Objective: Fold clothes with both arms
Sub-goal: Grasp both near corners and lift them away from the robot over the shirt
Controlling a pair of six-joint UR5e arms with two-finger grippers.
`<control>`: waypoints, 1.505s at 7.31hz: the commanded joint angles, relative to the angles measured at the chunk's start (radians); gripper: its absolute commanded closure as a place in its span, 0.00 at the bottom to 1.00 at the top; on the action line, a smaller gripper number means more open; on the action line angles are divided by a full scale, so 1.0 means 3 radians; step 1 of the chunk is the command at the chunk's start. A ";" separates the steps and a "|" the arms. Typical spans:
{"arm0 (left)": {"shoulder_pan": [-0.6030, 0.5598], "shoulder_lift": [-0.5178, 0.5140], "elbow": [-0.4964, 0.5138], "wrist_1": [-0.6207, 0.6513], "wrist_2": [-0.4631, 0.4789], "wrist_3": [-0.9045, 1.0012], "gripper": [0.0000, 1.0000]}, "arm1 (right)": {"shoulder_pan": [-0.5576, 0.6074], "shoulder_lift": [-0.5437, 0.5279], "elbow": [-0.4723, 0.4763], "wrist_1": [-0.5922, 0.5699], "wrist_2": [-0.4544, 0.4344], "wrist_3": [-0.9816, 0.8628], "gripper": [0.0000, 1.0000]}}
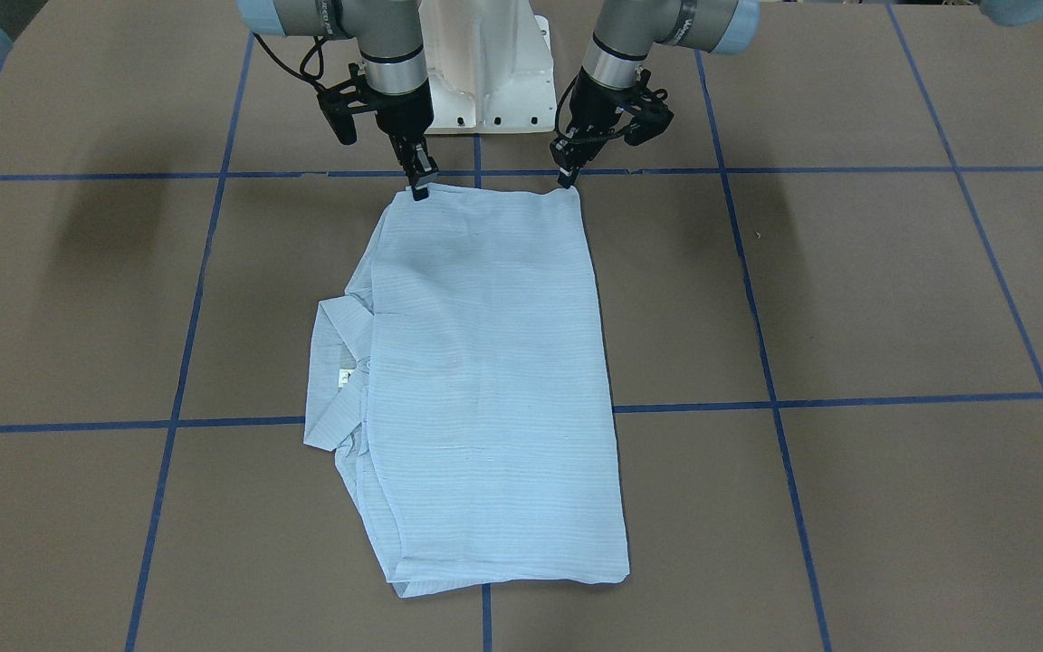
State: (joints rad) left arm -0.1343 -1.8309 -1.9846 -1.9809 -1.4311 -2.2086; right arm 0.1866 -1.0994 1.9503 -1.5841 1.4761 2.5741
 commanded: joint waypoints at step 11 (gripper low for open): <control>-0.0982 -0.0604 -0.0291 0.0462 -0.0326 0.0513 1.00 | 0.1074 0.0483 0.0134 -0.0606 0.0638 -0.1036 1.00</control>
State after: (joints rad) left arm -0.3360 -1.9547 -2.1793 -1.8300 -1.4903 -2.1246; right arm 0.4213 -1.0213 2.1027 -1.7768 1.6275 2.3466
